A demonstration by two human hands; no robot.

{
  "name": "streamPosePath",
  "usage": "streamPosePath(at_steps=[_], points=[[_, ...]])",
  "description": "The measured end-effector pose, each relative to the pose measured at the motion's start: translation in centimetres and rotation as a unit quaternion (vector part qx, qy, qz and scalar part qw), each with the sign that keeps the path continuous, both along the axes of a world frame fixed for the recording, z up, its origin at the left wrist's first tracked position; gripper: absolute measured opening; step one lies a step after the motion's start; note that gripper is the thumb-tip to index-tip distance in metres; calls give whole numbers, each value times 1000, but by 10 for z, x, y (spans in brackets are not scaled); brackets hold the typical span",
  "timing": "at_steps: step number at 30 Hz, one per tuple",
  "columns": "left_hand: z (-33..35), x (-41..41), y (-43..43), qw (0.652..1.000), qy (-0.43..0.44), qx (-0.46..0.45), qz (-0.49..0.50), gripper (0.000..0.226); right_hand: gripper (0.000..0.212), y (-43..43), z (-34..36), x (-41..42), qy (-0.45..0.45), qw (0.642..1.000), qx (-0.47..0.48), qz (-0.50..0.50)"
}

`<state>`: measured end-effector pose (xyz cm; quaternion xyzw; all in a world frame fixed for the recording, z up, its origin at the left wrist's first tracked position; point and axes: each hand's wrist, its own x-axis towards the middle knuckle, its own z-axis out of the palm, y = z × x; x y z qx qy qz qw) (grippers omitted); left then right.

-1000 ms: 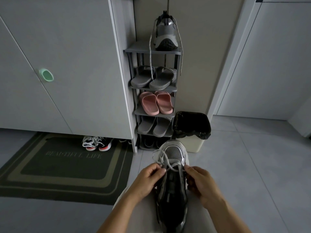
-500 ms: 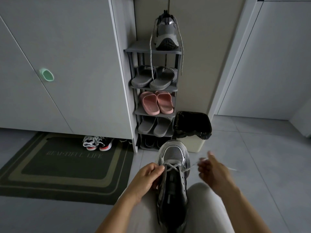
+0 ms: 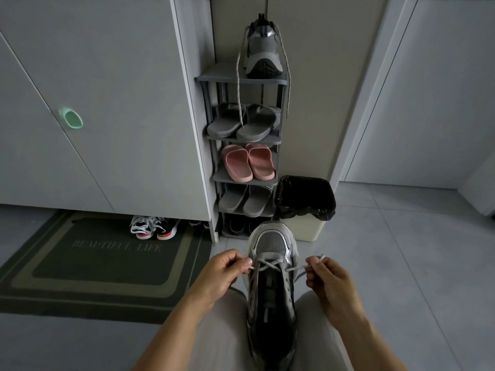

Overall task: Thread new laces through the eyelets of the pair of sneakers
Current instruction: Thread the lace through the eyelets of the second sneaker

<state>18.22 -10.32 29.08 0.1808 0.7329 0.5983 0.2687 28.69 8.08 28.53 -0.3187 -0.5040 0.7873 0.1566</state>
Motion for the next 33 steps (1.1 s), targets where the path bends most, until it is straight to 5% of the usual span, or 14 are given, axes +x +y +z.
streamPosePath(at_steps=[4, 7, 10, 12, 16, 20, 22, 25, 29, 33], points=[[6, 0, 1, 999, 9, -21, -24, 26, 16, 10, 6, -2, -18, 1000, 8, 0], [11, -2, 7, 994, 97, -43, -21, 10, 24, 14, 28, -8, -8, 990, 128, 57], [26, -1, 26, 972, 225, -41, -48, 47, 22, 3, 60, -17, 29, 950, 258, 175], [43, 6, 45, 965, 246, -9, -95, 53, 18, -7, 81, -21, 80, 931, 260, 246], [62, 4, 62, 982, 163, 42, -86, 26, 30, -2, 103, -23, 135, 932, 230, 245], [68, -3, 63, 965, 245, 52, -79, 76, 40, 11, 103, -22, 83, 916, 278, 276], [69, -1, 67, 951, 277, 41, -129, 51, 38, 7, 103, -21, 68, 901, 304, 301], [65, -4, 60, 959, 262, 21, -106, 13, 38, 11, 103, -19, 111, 930, 262, 231], [60, -31, 26, 960, 275, -40, -39, 15, 47, 44, 85, -18, 139, 980, 125, 68], [51, -43, -11, 957, 269, -103, -10, 16, 47, 65, 55, -14, 62, 996, 57, -14]])
